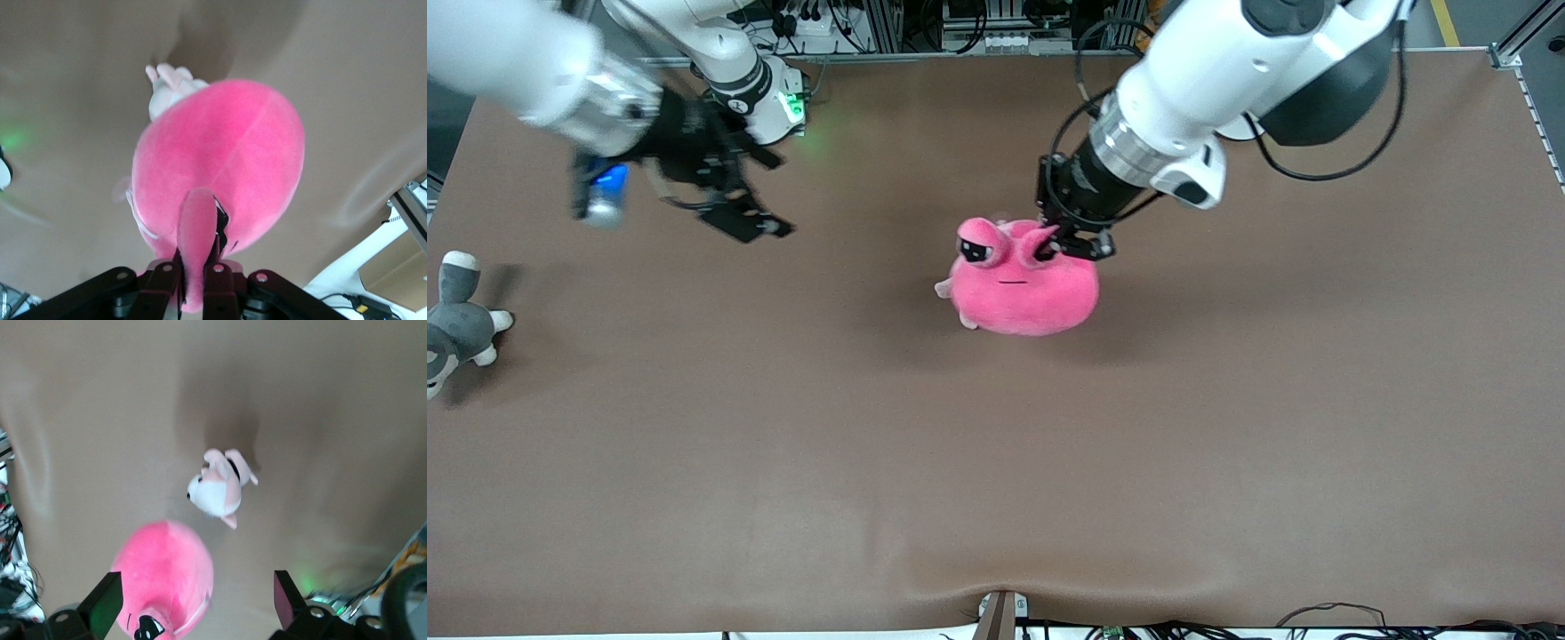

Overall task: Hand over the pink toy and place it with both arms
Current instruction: 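Carry the pink toy to the middle while the right gripper approaches, then grasp the pink toy with the right gripper beside the left gripper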

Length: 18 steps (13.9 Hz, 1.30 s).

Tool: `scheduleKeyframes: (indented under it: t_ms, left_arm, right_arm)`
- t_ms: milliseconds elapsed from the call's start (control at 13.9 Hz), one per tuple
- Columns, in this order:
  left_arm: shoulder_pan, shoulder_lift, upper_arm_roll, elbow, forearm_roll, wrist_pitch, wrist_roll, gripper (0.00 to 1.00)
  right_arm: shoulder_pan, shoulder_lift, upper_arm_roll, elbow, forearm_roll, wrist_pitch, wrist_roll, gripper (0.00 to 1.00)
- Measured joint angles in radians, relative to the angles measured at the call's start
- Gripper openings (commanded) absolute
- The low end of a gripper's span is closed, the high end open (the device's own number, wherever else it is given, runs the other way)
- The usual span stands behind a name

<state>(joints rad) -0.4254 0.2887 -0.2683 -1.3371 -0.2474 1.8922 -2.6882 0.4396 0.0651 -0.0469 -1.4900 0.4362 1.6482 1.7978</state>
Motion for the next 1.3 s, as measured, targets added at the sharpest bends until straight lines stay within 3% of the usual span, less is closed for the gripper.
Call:
scheduleKeyframes:
  t_ms: [216, 504, 576, 648, 720, 864, 936, 1008, 1225, 1297]
  left_arm:
    - [-0.047, 0.001, 0.002, 0.001, -0.001, 0.022, -0.025, 0.00]
    - [-0.062, 0.001, 0.002, 0.004, -0.001, 0.023, -0.025, 0.00]
    - [-0.062, 0.001, 0.002, 0.004, -0.002, 0.023, -0.025, 0.00]
    - [-0.063, 0.001, 0.002, 0.004, -0.002, 0.023, -0.025, 0.00]
    - [-0.068, 0.001, 0.002, 0.004, -0.002, 0.023, -0.025, 0.00]
    - [-0.079, 0.001, 0.002, 0.004, -0.002, 0.023, -0.026, 0.00]
    - [-0.083, 0.001, 0.002, 0.004, -0.002, 0.023, -0.026, 0.00]
    - [-0.085, 0.001, 0.002, 0.004, -0.002, 0.023, -0.026, 0.00]
    - [-0.085, 0.003, 0.002, 0.004, -0.002, 0.022, -0.026, 0.00]
    - [-0.085, 0.003, 0.002, 0.004, -0.002, 0.022, -0.026, 0.04]
  right_arm:
    - [0.106, 0.048, 0.000, 0.000, -0.001, 0.081, 0.200, 1.00]
    - [0.157, 0.081, -0.003, 0.000, -0.049, 0.146, 0.321, 1.00]
    - [0.174, 0.084, -0.003, 0.000, -0.104, 0.156, 0.362, 0.91]
    - [0.194, 0.086, -0.003, 0.000, -0.151, 0.162, 0.404, 0.69]
    - [0.213, 0.091, -0.003, 0.000, -0.181, 0.174, 0.441, 0.58]
    - [0.232, 0.102, -0.003, 0.000, -0.194, 0.228, 0.480, 0.57]
    - [0.232, 0.104, -0.005, 0.000, -0.194, 0.250, 0.498, 0.36]
    - [0.232, 0.104, -0.008, 0.000, -0.194, 0.259, 0.511, 0.02]
    - [0.234, 0.104, -0.009, 0.002, -0.196, 0.261, 0.518, 0.00]
    - [0.234, 0.104, -0.011, 0.002, -0.198, 0.261, 0.523, 0.00]
